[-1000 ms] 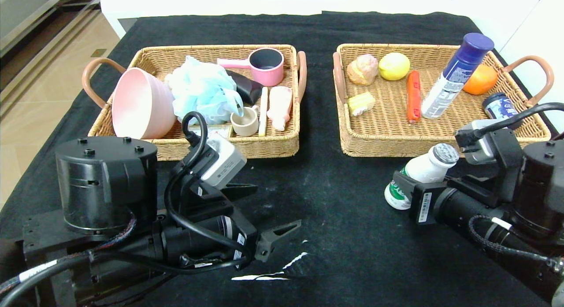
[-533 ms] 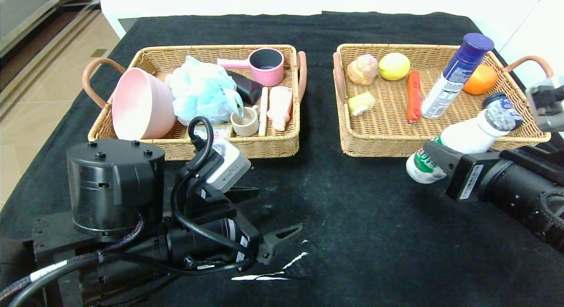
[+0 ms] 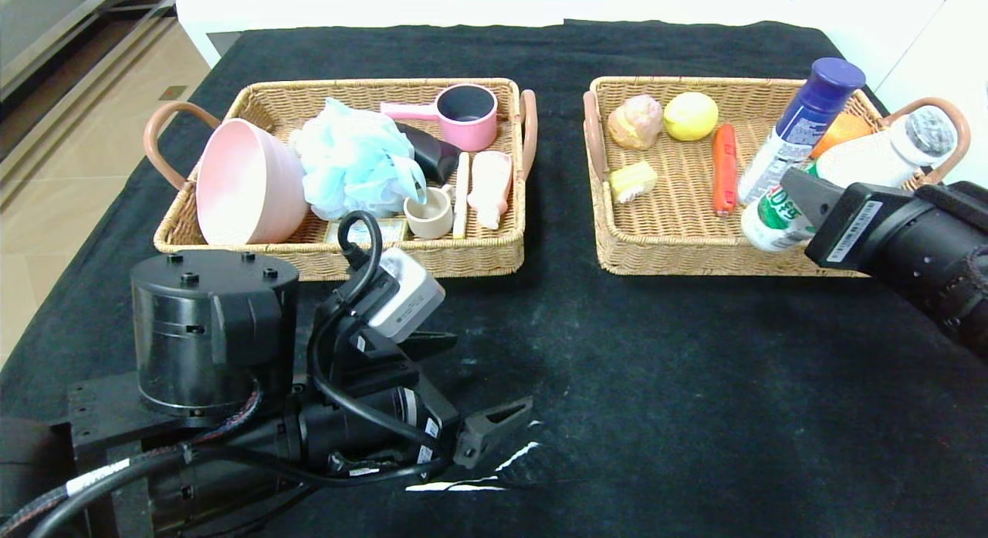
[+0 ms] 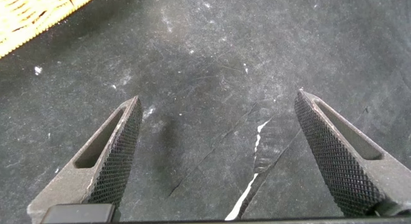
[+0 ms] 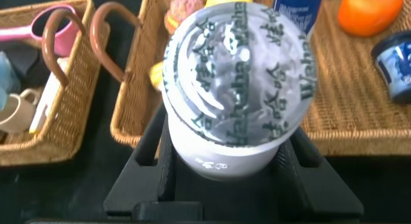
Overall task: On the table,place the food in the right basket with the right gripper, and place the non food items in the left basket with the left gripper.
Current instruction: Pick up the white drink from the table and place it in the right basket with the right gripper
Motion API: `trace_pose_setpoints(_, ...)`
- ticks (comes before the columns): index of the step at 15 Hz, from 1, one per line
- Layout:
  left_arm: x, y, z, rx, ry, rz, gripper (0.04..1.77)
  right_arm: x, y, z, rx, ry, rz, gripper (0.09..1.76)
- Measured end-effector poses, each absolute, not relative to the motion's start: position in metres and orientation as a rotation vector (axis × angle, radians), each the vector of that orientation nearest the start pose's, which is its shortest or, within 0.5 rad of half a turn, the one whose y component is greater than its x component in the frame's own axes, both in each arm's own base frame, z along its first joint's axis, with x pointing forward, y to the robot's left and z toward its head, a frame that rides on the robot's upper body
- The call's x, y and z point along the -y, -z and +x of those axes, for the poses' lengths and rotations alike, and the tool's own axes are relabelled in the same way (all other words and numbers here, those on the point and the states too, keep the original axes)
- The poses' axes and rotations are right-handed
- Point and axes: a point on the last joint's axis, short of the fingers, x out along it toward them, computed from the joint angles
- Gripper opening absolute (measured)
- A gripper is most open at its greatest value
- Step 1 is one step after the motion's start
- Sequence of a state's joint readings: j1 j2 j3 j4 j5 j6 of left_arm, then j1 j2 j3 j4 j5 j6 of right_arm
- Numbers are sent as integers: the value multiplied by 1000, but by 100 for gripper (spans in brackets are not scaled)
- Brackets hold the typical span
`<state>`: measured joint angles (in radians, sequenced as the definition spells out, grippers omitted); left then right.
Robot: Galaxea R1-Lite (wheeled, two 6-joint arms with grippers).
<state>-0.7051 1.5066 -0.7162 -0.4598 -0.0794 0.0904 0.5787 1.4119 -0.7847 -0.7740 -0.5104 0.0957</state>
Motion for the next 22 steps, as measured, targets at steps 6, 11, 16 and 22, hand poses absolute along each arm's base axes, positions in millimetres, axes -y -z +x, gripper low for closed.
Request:
trace_pose_setpoints(6,163,-202,189,-260,791,185,172,-128,-276,226,141,-90,108,87)
trace_pose_setpoints(11,162,-203,188,-255,792,185,172,-135,-290,265,180,-39,71,87)
trace_pose_setpoints(16,162,-202,188,-256,793,186,172,-142,-283,307,173,3,55,87)
trace_pose_setpoints(22,162,-204,187,-250,793,185,172,-145,-264,335,143,33,11,87)
